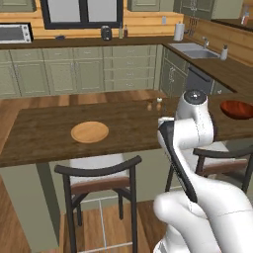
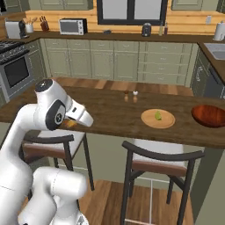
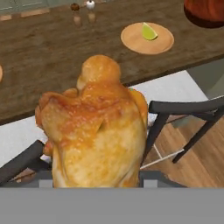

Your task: Pick the chicken drumstick and lemon wedge from their plates and place them in the bowl. Then put the bowl in the fridge.

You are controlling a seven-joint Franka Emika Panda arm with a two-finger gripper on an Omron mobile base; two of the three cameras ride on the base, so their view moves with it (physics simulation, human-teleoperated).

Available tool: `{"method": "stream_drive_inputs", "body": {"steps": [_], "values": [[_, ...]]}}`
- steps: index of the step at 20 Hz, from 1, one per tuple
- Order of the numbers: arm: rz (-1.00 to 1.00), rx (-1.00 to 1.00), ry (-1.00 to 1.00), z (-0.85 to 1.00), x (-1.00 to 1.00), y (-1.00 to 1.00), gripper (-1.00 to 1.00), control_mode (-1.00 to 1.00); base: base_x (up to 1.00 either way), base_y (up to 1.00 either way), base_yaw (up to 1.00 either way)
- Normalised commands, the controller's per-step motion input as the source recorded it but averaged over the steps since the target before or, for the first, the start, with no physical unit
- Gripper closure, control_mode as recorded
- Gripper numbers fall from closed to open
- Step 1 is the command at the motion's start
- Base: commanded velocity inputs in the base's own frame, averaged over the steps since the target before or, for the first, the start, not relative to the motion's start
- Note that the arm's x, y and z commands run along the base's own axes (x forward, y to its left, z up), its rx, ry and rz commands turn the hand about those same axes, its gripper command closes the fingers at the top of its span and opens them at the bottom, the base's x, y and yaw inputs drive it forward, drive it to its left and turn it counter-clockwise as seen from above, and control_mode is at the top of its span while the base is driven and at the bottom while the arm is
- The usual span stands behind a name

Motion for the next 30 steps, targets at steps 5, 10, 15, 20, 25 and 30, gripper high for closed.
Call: {"method": "stream_drive_inputs", "body": {"steps": [5, 10, 15, 20, 25, 30], "values": [[0.00, 0.00, 0.00, 0.00, 0.00, 0.00, 1.00, 1.00, -0.26, -1.00, -0.04], [0.00, 0.00, 0.00, 0.00, 0.00, 0.00, 1.00, 1.00, 0.04, -1.00, -0.01], [0.00, 0.00, 0.00, 0.00, 0.00, 0.00, 1.00, 1.00, 0.52, -1.00, 0.06], [0.00, 0.00, 0.00, 0.00, 0.00, 0.00, 1.00, 1.00, 0.80, -0.76, 0.17], [0.17, 0.03, 0.04, 0.00, 0.71, -0.36, 1.00, -1.00, 0.15, -0.10, 0.04], [0.09, 0.04, 0.13, 0.00, 1.00, -0.37, 1.00, -1.00, 0.00, 0.00, 0.00]]}}
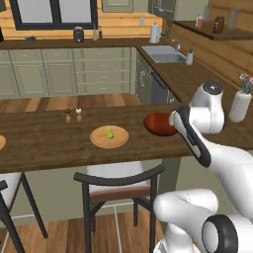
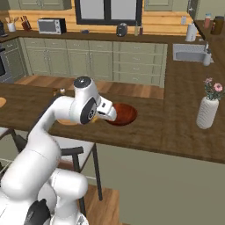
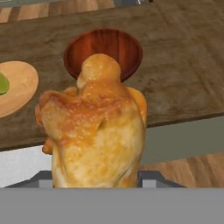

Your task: Pick the chicken drumstick and lemon wedge from their plates and place them in the bowl. Then put the bowl in the fridge.

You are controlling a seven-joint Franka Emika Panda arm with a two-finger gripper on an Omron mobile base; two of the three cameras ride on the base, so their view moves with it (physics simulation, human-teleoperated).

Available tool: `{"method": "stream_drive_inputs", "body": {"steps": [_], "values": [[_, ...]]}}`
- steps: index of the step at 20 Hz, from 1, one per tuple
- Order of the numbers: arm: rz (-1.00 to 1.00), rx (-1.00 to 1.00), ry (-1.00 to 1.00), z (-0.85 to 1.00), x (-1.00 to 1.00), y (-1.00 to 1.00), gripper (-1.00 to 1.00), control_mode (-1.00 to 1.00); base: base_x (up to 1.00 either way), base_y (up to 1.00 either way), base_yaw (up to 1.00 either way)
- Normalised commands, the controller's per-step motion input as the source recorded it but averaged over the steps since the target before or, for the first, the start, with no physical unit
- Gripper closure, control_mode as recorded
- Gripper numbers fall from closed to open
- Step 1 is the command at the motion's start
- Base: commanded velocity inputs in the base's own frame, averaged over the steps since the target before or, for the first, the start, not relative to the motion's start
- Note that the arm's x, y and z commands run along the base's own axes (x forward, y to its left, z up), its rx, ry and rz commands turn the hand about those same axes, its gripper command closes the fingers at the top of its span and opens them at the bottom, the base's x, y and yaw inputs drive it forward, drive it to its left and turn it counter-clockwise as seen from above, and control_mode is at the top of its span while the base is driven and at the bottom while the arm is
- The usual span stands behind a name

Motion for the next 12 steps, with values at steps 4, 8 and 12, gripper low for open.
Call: {"method": "stream_drive_inputs", "body": {"steps": [4, 8, 12], "values": [[-0.05, 0.00, 0.12, 0.00, 1.00, -0.04, 1.00, -1.00, 0.00, 0.00, 0.00], [-0.10, 0.04, 0.17, -0.05, 1.00, 0.00, 1.00, -1.00, 0.00, 0.00, 0.00], [-0.02, 0.09, 0.06, -0.73, 0.84, -0.11, 1.00, -1.00, 0.00, 0.00, 0.00]]}}
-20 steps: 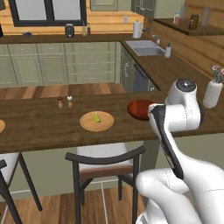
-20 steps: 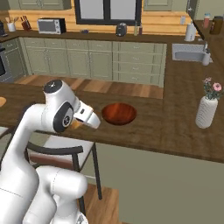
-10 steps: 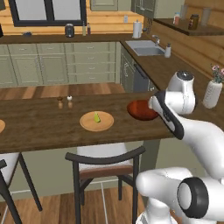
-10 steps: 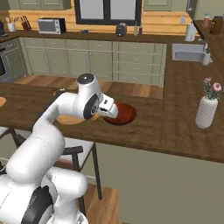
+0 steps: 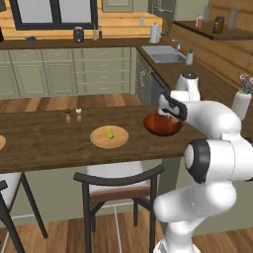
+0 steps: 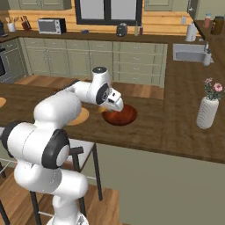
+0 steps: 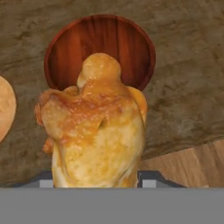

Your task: Pick the chicken drumstick and lemon wedge from their plates and place them in the bowl. Then put the bowl in the fridge.

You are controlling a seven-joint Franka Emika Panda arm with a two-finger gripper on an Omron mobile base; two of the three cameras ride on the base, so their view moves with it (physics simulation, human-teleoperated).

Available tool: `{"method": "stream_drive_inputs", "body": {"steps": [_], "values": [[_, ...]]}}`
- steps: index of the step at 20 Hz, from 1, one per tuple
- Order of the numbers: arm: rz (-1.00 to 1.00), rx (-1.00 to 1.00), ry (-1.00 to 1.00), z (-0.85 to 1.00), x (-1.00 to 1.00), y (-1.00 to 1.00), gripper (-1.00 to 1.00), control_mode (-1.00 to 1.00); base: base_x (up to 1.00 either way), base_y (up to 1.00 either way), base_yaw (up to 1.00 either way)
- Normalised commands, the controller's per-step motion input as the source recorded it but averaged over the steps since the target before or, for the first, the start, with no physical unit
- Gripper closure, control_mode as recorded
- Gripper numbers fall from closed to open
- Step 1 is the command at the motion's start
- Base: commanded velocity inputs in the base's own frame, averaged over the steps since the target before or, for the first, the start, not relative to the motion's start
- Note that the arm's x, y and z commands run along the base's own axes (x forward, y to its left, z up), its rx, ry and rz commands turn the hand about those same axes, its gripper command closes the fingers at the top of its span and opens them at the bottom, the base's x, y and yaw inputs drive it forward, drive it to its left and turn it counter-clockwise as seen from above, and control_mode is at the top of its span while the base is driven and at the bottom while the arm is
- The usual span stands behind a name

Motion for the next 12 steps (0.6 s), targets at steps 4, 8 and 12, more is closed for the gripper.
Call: {"method": "stream_drive_inputs", "body": {"steps": [4, 8, 12], "values": [[-0.04, 0.00, 0.00, -0.54, 1.00, 0.00, 1.00, -1.00, 0.00, 0.00, 0.00], [0.00, -0.03, -0.05, -0.81, 0.92, -0.01, 1.00, -1.00, 0.00, 0.00, 0.00], [0.00, 0.00, -0.09, -0.61, 0.86, -0.08, 1.00, -1.00, 0.00, 0.00, 0.00]]}}
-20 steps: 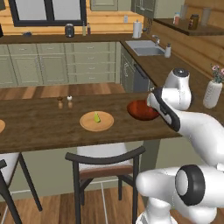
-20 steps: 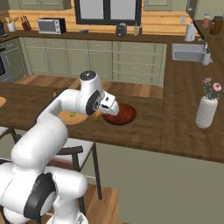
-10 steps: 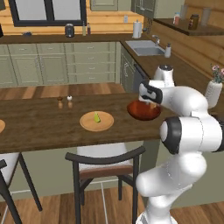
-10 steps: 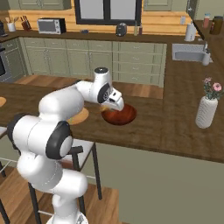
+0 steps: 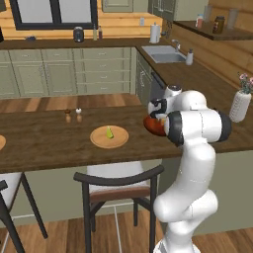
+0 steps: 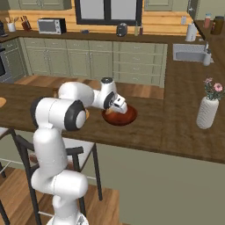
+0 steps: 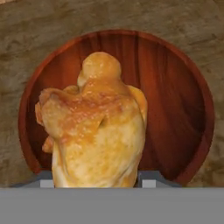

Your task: Pick the chicken drumstick and lemon wedge from their plates and place them in the bowl. Then put the bowl in the fridge.

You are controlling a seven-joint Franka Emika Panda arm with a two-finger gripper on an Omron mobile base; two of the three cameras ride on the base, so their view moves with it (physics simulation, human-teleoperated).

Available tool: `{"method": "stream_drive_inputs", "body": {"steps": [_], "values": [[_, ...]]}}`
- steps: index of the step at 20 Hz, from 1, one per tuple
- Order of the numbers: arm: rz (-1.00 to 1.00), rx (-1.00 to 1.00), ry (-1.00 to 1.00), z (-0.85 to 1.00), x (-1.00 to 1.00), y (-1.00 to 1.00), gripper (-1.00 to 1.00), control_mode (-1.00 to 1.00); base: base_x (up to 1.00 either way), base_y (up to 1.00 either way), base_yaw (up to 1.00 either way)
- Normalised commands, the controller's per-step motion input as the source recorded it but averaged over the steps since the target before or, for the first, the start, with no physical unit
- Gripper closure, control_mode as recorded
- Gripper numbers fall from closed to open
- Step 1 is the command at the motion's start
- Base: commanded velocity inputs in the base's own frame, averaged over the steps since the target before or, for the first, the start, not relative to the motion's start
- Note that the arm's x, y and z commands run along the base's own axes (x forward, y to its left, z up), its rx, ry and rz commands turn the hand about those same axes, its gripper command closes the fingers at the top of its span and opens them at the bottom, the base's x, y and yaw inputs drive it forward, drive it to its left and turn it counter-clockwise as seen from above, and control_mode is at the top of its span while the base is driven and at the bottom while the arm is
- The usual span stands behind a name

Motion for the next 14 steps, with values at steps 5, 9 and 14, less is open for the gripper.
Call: {"method": "stream_drive_inputs", "body": {"steps": [5, 9, 14], "values": [[-0.02, -0.02, -0.08, -0.50, 0.77, -0.15, 1.00, -1.00, 0.00, 0.00, 0.00], [-0.03, -0.01, -0.05, -0.26, 0.67, -0.17, -1.00, -1.00, 0.00, 0.00, 0.00], [0.00, 0.00, -0.01, 0.02, 0.00, 0.00, -1.00, -1.00, 0.00, 0.00, 0.00]]}}
